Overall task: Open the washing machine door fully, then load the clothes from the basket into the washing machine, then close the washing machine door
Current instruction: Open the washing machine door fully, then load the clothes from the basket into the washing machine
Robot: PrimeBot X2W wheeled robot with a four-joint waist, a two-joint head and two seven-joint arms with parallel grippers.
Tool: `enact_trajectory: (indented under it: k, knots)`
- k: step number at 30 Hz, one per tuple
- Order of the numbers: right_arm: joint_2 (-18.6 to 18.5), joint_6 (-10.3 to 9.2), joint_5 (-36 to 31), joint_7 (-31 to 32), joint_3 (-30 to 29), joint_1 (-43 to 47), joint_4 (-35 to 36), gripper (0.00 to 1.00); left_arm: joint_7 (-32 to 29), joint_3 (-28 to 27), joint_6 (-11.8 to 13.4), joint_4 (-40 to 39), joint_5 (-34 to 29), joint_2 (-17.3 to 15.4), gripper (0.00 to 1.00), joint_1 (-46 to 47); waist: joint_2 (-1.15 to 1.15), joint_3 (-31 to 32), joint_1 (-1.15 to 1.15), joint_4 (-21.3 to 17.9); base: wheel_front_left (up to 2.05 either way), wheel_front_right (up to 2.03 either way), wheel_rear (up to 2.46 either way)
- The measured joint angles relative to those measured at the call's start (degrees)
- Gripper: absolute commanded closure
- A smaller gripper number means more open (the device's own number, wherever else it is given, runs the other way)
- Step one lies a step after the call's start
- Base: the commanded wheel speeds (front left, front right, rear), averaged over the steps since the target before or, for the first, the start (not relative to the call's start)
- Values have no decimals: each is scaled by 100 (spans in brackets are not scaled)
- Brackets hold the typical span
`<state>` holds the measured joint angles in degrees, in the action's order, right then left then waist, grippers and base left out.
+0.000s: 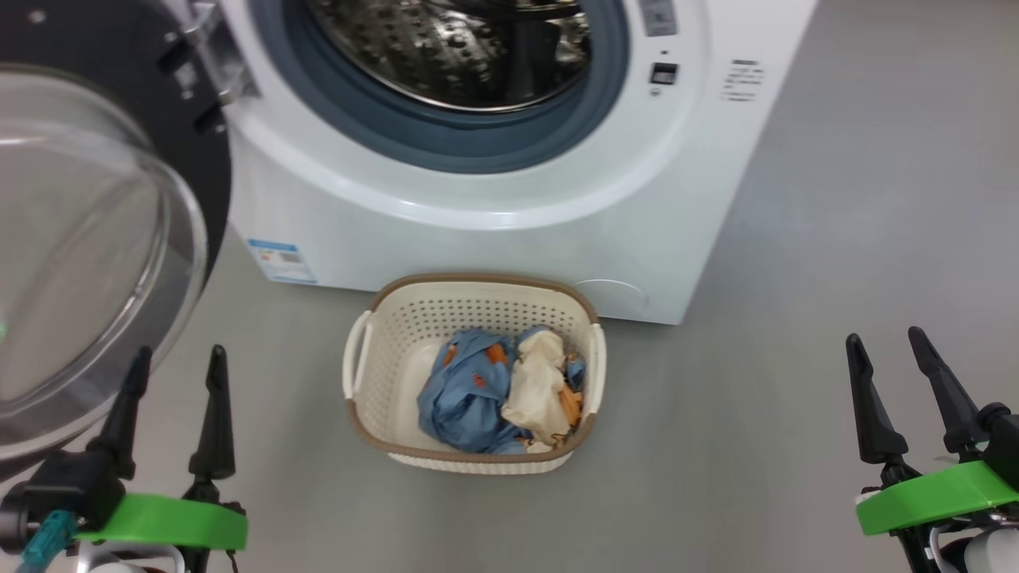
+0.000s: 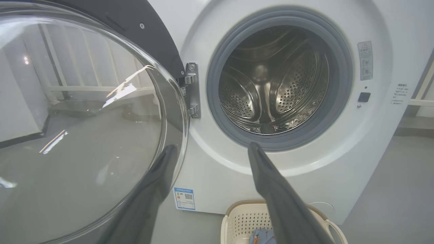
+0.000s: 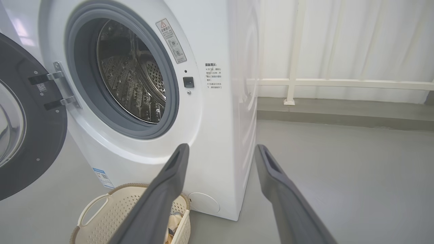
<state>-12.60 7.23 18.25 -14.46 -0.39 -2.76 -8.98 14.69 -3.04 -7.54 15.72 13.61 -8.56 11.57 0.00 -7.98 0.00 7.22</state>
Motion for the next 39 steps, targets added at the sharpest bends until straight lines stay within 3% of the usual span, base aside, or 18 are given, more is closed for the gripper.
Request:
enact_trajectory:
  k: [13, 23, 39]
  knots:
    - [80, 0, 0, 0, -3, 130, 10, 0, 0, 209, 0, -29, 147, -118, 0, -131, 0, 63, 0, -929, 0, 0, 0]
    - [160, 0, 0, 0, -30, 130, 12, 0, 0, 183, 0, -42, 199, -116, 0, -132, 0, 29, 0, -1396, 0, 0, 0]
    - [197, 0, 0, 0, -64, 130, 19, 0, 0, 316, 0, -42, 349, -142, 0, -137, 0, 27, 0, -1441, 3, -11, 8]
